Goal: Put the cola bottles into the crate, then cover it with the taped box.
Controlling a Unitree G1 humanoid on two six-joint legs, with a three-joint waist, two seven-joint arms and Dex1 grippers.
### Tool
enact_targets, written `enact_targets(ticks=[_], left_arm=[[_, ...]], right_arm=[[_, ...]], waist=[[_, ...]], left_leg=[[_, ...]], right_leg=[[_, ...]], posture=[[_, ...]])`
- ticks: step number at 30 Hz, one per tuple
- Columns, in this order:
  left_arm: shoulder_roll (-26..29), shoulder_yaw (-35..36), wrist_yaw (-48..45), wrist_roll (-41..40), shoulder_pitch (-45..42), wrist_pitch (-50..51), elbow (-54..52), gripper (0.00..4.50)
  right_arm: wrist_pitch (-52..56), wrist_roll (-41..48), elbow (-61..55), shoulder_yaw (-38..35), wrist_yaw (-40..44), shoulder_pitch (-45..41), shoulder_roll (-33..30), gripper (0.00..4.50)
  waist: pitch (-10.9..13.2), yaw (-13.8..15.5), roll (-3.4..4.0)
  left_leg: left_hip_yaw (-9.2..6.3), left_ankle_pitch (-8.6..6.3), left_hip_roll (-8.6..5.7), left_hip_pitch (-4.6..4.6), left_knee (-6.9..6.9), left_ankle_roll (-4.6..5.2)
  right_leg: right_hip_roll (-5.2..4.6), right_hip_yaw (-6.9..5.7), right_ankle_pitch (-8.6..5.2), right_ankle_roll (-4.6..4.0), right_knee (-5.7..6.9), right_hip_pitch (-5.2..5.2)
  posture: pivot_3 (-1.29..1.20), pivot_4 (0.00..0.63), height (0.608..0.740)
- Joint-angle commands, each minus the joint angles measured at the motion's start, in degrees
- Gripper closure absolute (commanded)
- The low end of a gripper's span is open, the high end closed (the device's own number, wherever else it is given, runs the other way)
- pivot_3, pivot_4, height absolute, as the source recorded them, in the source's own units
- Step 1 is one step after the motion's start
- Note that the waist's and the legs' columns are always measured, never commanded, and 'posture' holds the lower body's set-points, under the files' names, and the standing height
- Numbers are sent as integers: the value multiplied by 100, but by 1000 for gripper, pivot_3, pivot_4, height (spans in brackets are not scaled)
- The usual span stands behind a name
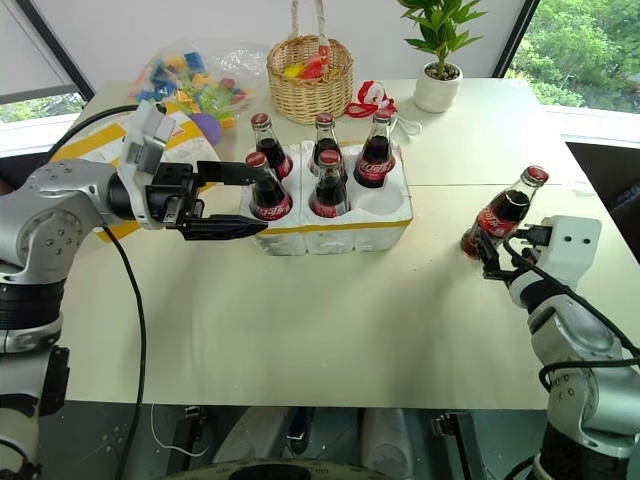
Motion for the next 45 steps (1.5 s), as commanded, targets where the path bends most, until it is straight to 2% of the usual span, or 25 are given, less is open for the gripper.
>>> enact_targets(ticks=[1, 12, 14, 17, 23, 31, 34, 38, 45], left_arm=[[109, 246, 56, -72, 42, -18, -202, 0], [178, 283, 210, -117, 123, -9, -337, 0], [204, 294, 206, -129, 85, 8, -316, 0], [245, 319, 203, -142, 91, 13, -317, 0], [355, 373, 198, -137, 211, 22, -299, 0], [398, 409, 202, -109, 212, 35, -247, 0], [393, 401, 218, -92, 181, 22, -223, 0], [407, 431, 254, -109, 192, 39, -261, 0], [462, 486, 276, -146, 258, 51, -308, 0]], right_arm=[[-450, -227, 485, 111, 164, -332, -209, 52], [-1383, -486, 2307, 423, 656, -1376, -350, 52], [-1460, -488, 2311, 453, 723, -1421, -355, 579], [-1450, -372, 2025, 457, 829, -1399, -357, 1694], [-1168, 365, 1129, 244, 933, -1934, -446, 1648], [-325, 1749, 573, 713, 1265, -3127, -427, 1648], [-262, 1554, 731, 1401, 1570, -3313, -466, 1648], [-365, 1167, 817, 2067, 1975, -3078, -609, 1648], [-838, 518, 1229, 2687, 2279, -2906, -470, 1648]], waist=[[0, -6, 0], [0, -1, 0], [0, 3, 0], [0, -4, 0], [10, -43, 17], [13, -132, 20], [12, -128, 18], [12, -111, 16], [6, -130, 1]], left_leg=[[0, 0, 0, 1, -2, -1], [0, 8, 0, 8, -13, -12], [0, 13, 0, 8, -15, -21], [0, 19, 0, 8, -19, -31], [2, 18, 0, 8, -27, -30], [2, 16, 4, 8, -34, -26], [2, 12, 3, 8, -33, -19], [3, 8, 1, 8, -31, -13], [3, 16, 0, 8, -31, -27]], right_leg=[[0, 0, 0, 0, 0, 0], [0, 1, -1, -3, -2, 3], [0, 1, -1, -3, -2, 3], [0, 1, -2, -4, -2, 2], [0, 7, -2, -4, -2, -7], [2, 7, -3, -7, -4, -8], [1, 7, -3, -6, -5, -7], [0, 7, -3, -6, -5, -7], [0, 7, -3, -6, -8, -6]], posture=[[0, 150, 732], [0, 150, 732], [0, 150, 732], [0, 150, 732], [0, 150, 732], [0, 150, 732], [0, 150, 732], [0, 150, 732], [0, 150, 732]])
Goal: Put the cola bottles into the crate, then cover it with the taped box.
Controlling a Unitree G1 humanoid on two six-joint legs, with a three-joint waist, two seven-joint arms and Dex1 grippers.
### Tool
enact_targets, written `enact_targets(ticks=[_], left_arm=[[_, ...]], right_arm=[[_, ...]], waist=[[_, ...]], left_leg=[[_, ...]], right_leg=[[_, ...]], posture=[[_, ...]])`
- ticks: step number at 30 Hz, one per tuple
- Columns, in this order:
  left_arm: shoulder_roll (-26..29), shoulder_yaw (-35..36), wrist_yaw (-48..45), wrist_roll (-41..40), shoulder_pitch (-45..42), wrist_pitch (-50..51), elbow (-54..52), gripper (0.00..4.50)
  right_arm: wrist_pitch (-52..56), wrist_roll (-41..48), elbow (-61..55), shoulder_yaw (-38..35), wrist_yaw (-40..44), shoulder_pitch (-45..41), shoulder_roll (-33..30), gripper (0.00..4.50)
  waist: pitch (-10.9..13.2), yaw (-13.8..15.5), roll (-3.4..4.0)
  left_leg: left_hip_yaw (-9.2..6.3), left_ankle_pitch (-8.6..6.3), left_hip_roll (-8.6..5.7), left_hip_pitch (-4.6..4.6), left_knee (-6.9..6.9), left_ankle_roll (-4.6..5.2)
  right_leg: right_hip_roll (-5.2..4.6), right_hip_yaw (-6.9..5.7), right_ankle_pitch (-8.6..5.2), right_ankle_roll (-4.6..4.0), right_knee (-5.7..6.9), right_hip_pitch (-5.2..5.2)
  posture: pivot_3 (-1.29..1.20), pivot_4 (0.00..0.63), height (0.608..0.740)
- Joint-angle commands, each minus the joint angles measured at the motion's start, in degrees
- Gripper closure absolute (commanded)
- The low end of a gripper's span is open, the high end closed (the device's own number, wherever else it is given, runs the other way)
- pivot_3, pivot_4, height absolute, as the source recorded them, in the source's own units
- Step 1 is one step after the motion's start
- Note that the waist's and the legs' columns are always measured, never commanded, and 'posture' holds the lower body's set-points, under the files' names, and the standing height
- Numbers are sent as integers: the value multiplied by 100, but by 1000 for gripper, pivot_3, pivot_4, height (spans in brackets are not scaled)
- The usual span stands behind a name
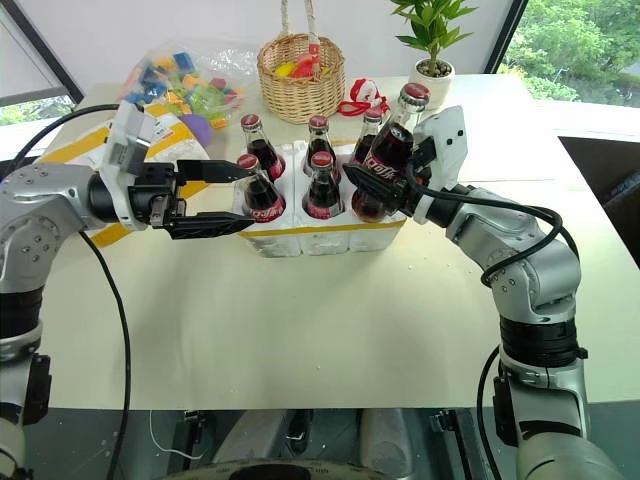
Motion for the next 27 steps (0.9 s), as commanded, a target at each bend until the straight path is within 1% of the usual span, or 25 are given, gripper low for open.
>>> enact_targets(ticks=[1, 7, 11, 14, 19, 22, 25, 27], left_arm=[[97, 236, 28, -53, 5, -30, -132, 0], [107, 244, 55, -56, 10, -31, -133, 0], [95, 236, 63, -29, 4, -59, -110, 0], [89, 242, 70, -26, 5, -69, -113, 0], [97, 254, 69, -14, -1, -84, -81, 0], [108, 255, 52, -9, 19, -89, -75, 0], [98, 242, 43, -2, 10, -96, -56, 0], [97, 233, 28, 5, 5, -104, -41, 0]], right_arm=[[-248, -290, 312, 164, 80, -61, 113, 1648], [-217, -112, 952, -224, -12, -792, 357, 1648], [-170, -54, 1313, -357, -2, -1096, 434, 1648], [-270, -312, 1404, -107, 184, -968, 357, 1648], [-325, -541, 1200, 119, 378, -642, 320, 1648], [-704, -998, 1003, 453, 464, -312, 248, 1648], [-970, -1260, 1076, 585, 427, -110, 317, 1648], [-814, -1149, 1122, 449, 302, -58, 454, 573]], waist=[[-2, -1, -4], [-2, 4, -3], [-1, 5, -3], [0, -7, -1], [0, -8, -1], [0, 7, -1], [0, 1, -2], [-1, 5, -3]], left_leg=[[0, -1, 0, 1, 0, 1], [0, -8, 1, 8, 6, 13], [0, 6, 0, 6, 1, -10], [0, 7, 0, 5, -8, -11], [0, 7, 0, 4, -9, -12], [0, 6, -1, 4, -8, -12], [0, 6, -1, 4, -8, -12], [0, 6, -1, 4, -6, -12]], right_leg=[[0, 0, 0, 0, 0, 1], [1, 0, 2, -1, 4, 6], [1, 0, 1, -2, 3, 3], [1, 0, 1, -2, 3, -3], [1, 0, 1, -2, 1, -4], [0, 1, 1, -2, 2, -4], [0, 0, 1, -2, 2, -3], [1, 0, 1, -2, 2, -1]], posture=[[0, 150, 732], [0, 150, 732], [0, 150, 732], [0, 150, 732], [0, 150, 732], [0, 150, 732], [0, 150, 732], [0, 150, 732]])
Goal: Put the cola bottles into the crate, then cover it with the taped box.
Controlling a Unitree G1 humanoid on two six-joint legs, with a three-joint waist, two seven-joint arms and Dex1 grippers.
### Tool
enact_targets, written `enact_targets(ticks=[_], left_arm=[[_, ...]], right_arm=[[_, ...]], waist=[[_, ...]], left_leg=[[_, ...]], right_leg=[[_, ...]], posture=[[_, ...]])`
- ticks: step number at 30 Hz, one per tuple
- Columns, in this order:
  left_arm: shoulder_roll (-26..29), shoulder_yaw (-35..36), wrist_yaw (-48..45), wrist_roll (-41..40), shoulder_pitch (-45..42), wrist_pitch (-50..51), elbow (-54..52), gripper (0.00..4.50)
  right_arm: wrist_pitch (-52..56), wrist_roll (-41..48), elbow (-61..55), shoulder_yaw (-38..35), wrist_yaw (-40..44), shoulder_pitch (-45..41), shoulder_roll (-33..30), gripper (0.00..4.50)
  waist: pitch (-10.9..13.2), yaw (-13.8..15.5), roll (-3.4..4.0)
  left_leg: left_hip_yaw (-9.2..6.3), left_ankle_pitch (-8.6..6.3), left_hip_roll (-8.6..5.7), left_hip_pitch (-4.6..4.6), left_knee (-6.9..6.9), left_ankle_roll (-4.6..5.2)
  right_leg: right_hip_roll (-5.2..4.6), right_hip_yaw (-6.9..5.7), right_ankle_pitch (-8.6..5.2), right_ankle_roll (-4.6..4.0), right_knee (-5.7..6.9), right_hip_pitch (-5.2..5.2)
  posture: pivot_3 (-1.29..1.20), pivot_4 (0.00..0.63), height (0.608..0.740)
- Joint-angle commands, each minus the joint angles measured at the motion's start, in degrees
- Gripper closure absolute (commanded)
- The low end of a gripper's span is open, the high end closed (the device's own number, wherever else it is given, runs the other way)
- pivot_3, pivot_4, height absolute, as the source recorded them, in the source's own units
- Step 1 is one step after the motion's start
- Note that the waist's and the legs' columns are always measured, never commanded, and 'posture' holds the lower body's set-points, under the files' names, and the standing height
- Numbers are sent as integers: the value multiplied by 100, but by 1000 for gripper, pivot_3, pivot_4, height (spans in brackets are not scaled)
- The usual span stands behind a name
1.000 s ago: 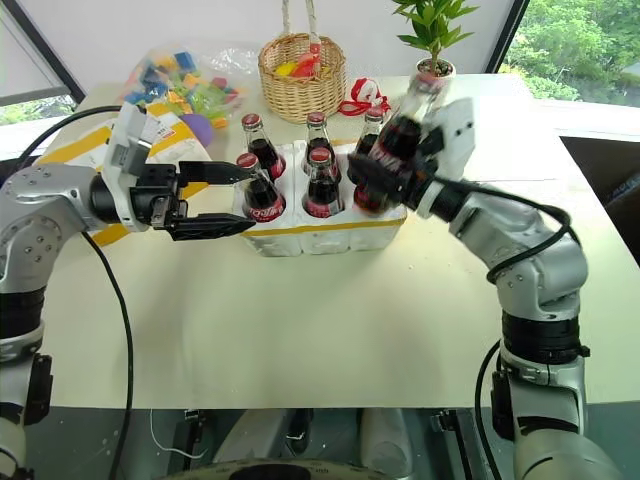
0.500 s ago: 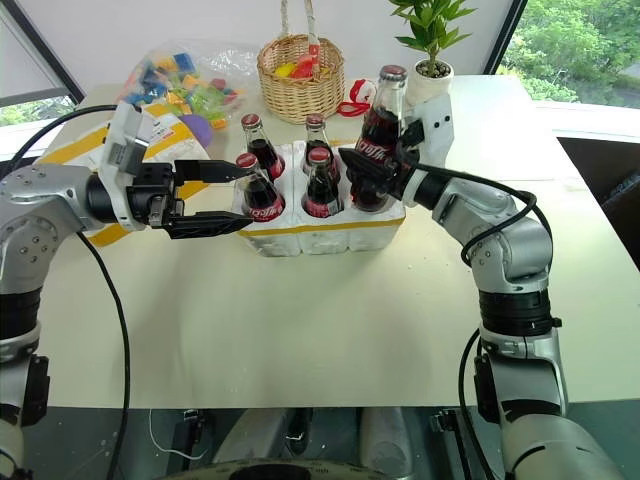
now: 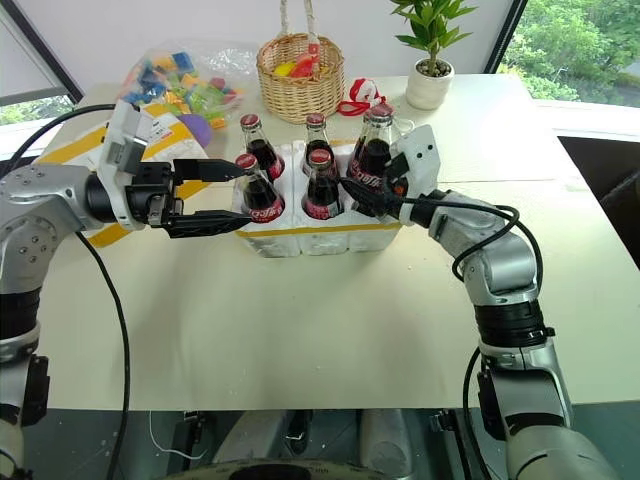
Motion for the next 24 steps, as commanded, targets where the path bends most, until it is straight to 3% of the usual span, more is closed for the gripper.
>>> enact_targets(ticks=[1, 10, 15, 19, 24], left_arm=[[76, 175, -32, 9, -38, -106, -36, 0], [133, 185, -62, 158, -30, -169, 52, 0], [352, 522, 447, 472, 346, -216, -80, 0], [759, 666, 877, 1151, 901, -484, -117, 0], [1250, 1101, 1423, 1963, 1786, -793, -149, 0]], right_arm=[[136, 144, -131, -176, -104, 83, 181, 177], [633, 352, -728, -559, 47, 49, -182, 61], [1430, 1383, -1271, -1410, 1209, 267, -1564, 61], [1222, 1460, -938, -1913, 2431, 761, -2820, 61], [1221, 1689, -579, -2202, 3247, 913, -3510, 61]], waist=[[0, -6, 0], [1, 3, 1], [2, 26, -1], [2, 22, 0], [3, -28, 1]], left_leg=[[0, 0, 0, 0, 0, 0], [0, 1, 2, 1, 4, -1], [-1, -17, -1, -1, 2, 28], [1, -26, 1, -1, 1, 42], [12, -26, 8, 0, 3, 42]], right_leg=[[0, 0, 0, 0, 0, 0], [2, 0, 0, 0, 2, 0], [-2, -1, 0, 0, -4, 2], [-3, -3, -1, 1, -12, 5], [-6, -1, -1, 1, -11, 4]], posture=[[0, 150, 732], [0, 150, 732], [0, 150, 732], [0, 150, 732], [0, 150, 732]])
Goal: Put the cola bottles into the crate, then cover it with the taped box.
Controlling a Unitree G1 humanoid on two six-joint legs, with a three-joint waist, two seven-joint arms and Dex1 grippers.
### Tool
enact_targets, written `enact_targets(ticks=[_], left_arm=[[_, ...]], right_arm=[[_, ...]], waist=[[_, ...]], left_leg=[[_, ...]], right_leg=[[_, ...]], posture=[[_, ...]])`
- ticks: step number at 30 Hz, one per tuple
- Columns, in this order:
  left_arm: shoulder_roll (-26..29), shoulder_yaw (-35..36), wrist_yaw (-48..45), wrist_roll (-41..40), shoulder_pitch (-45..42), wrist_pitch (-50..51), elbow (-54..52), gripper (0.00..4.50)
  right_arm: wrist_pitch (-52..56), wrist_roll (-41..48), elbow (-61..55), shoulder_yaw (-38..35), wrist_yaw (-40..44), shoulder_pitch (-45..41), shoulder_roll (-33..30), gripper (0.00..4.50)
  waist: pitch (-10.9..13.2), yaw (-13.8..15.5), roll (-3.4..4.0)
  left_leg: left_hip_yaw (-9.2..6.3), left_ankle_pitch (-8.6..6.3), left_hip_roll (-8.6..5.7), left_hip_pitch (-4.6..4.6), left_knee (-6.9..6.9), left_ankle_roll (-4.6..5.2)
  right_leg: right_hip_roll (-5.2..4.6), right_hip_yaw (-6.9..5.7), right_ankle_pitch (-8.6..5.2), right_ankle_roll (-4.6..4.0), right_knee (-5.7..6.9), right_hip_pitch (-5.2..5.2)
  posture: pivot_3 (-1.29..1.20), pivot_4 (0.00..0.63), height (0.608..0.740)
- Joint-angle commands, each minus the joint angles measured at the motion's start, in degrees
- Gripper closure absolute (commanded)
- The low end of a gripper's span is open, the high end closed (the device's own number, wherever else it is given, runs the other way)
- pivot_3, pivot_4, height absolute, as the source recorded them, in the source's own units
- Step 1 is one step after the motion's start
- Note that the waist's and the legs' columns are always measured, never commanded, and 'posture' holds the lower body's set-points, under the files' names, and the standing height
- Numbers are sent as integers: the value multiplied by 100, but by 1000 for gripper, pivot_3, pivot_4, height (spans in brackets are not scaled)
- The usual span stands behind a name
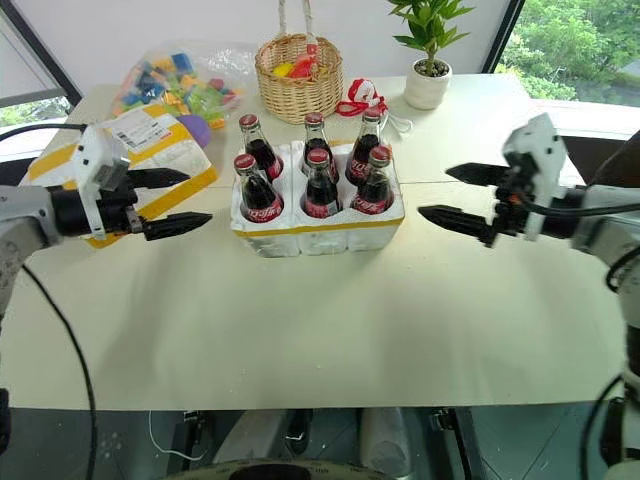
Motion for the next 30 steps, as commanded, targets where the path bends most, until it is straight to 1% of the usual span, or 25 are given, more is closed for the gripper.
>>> enact_targets(ticks=[1, 5, 7, 9, 11, 14, 19, 24, 30], left_arm=[[450, 629, 345, 771, 691, -492, -137, 0], [873, 1254, 639, 1843, 1949, -1325, 56, 0], [954, 1557, 777, 2313, 2520, -1768, 257, 0], [1019, 1761, 1206, 2972, 3035, -2513, 869, 0], [1033, 1764, 1614, 3349, 3150, -3045, 1409, 0], [994, 1038, 2695, 4036, 2418, -3947, 2779, 0], [659, -123, 3635, 4824, 904, -4957, 4453, 0], [373, -1032, 4191, 5397, -283, -5710, 5843, 0], [161, -1670, 4439, 5716, -1018, -6104, 6886, 0]], right_arm=[[-218, 137, 45, -230, 326, -152, -197, 61], [-257, 160, 83, -188, 102, -342, -49, 61], [-274, 181, 15, -195, 70, -258, 10, 61], [-319, 128, -87, -206, -13, -110, 78, 61], [-295, 153, -157, -256, -71, -35, 104, 61], [-180, 281, -345, -371, -186, 34, 99, 61], [-54, 429, -443, -533, -365, 11, 37, 61], [75, 517, -567, -803, -492, 120, -58, 61], [236, 628, -702, -1178, -688, 319, -93, 61]], waist=[[0, -11, 0], [2, 15, 2], [1, 53, 2], [0, 123, 3], [0, 181, 4], [0, 317, 5], [-3, 382, -2], [-5, 354, -8], [-5, 283, -8]], left_leg=[[1, 0, 2, 1, -1, 0], [8, -1, 6, 1, -12, -2], [8, -2, 6, 0, -12, -2], [8, -10, 5, -1, -12, -12], [12, -14, 5, -1, -13, -13], [12, -15, 4, -2, -8, -14], [12, -16, 1, 3, -2, -14], [19, -16, 0, -6, -2, -10], [29, -9, 2, -7, -1, 2]], right_leg=[[0, 1, 0, 0, 1, -1], [-1, 5, -4, -8, 1, -7], [-3, 4, -7, -13, -1, -8], [-5, 4, -13, -24, -6, -8], [-6, 4, -14, -25, -8, -6], [-8, 3, -13, -24, -6, -6], [-9, -5, -3, -5, -12, -13], [-9, -5, -1, -2, 1, -11], [-11, -1, -1, -2, 7, -16]], posture=[[0, 150, 732], [0, 150, 732], [0, 150, 732], [0, 150, 732], [0, 150, 732], [0, 150, 732], [0, 150, 732], [0, 150, 732], [0, 150, 732]])
